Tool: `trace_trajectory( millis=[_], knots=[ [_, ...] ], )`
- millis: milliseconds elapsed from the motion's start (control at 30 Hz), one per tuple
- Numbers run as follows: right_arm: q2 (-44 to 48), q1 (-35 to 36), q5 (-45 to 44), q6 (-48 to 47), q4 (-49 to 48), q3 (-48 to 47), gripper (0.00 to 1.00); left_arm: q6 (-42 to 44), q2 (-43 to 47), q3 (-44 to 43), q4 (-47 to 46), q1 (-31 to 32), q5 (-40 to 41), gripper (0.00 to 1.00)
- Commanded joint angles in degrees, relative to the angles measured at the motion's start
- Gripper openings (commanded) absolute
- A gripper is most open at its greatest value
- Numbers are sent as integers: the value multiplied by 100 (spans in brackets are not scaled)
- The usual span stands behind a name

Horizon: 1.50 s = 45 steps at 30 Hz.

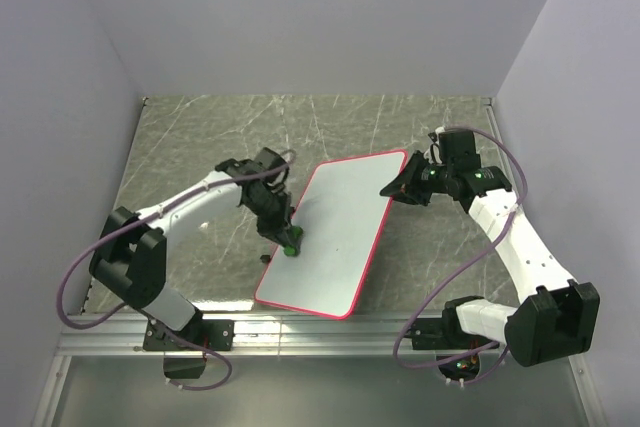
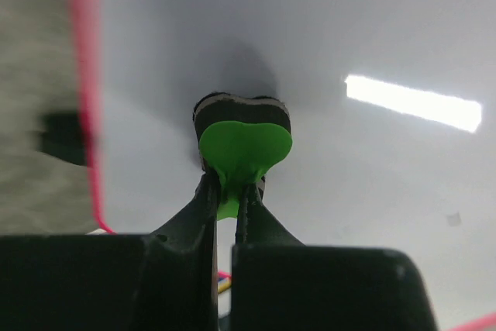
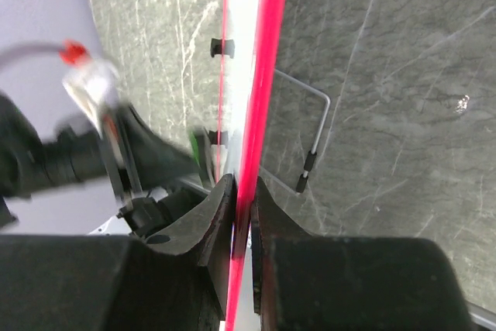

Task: Erase the whiteboard

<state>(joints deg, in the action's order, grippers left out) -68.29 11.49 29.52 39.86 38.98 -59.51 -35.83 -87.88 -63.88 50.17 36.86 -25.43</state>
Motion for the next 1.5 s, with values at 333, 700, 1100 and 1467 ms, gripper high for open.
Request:
trace_trajectory(
  millis=[333,700,1100,1467],
  knots=[
    [-43,91,-227,-373,162,-254,27,779,341,-725,371,-2629,1884,0],
    [-185,38,-333,-540,663,-1343,94,999,210,455,-420,-3440,2481,1],
    [289,-612,-368,-1041,1358,-1820,100,701,-379,437,-447,-3449,2956,70],
    [1422,-639,-69,-709,1191,-2248,100,525,322,-430,19,-3414,2710,99]
  ],
)
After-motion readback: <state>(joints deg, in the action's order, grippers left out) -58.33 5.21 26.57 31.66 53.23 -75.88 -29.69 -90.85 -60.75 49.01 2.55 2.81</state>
